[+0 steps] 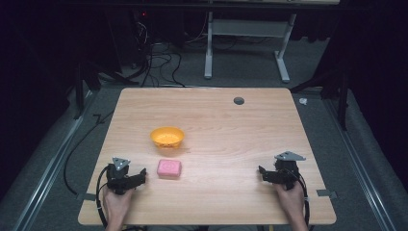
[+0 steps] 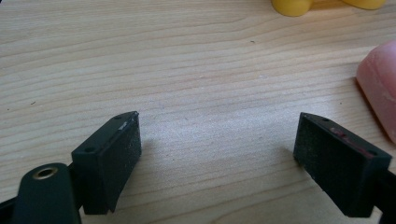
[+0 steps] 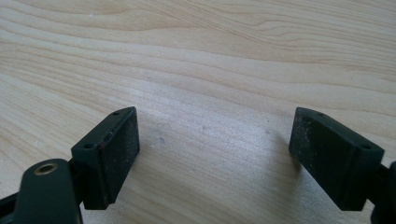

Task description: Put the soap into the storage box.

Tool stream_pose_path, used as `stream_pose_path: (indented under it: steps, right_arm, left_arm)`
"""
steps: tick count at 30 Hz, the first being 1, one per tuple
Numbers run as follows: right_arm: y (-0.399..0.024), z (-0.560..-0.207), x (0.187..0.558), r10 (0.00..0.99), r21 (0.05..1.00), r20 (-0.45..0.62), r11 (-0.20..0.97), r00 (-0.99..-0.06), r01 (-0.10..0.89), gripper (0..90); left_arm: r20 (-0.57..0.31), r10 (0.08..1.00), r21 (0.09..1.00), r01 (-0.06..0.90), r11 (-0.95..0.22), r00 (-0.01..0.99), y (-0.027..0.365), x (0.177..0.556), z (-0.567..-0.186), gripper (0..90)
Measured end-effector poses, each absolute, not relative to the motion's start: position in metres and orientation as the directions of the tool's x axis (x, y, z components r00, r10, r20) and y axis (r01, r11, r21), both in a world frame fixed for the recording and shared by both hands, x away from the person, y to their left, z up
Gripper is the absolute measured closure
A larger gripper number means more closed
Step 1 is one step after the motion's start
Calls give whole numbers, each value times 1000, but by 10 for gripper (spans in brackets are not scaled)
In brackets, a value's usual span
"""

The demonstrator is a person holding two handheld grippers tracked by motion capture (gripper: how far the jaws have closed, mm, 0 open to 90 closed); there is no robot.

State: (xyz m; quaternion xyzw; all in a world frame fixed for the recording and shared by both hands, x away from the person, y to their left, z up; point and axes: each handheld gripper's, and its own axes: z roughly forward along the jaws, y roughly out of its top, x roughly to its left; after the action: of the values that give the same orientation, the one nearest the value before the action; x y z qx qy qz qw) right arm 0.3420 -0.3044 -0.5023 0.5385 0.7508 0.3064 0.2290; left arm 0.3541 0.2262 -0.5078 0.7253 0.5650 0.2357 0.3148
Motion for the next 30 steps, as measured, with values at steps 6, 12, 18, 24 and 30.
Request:
stream_pose_path:
  steps: [6,12,18,24,30]
  right_arm:
    - [-304,-502,342,949,709,-15,232,-315,666,167]
    - [-304,-502,342,948,709,-13,232,-317,666,167]
    - [-304,-502,342,948,707,-11,231,-317,668,167]
    - [-304,-502,342,948,706,-11,232,-318,669,167]
    - [-304,-502,342,947,706,-11,234,-321,668,167]
  left_arm:
    - [-45,969,730,670,-135,244,227,353,-503,141]
    - [-76,963,739,663,-121,260,223,350,-493,135]
    - [-65,960,752,646,-133,273,212,344,-478,93]
    - [-61,954,758,635,-146,292,199,339,-466,90]
    - [-55,943,749,638,-178,327,183,336,-459,91]
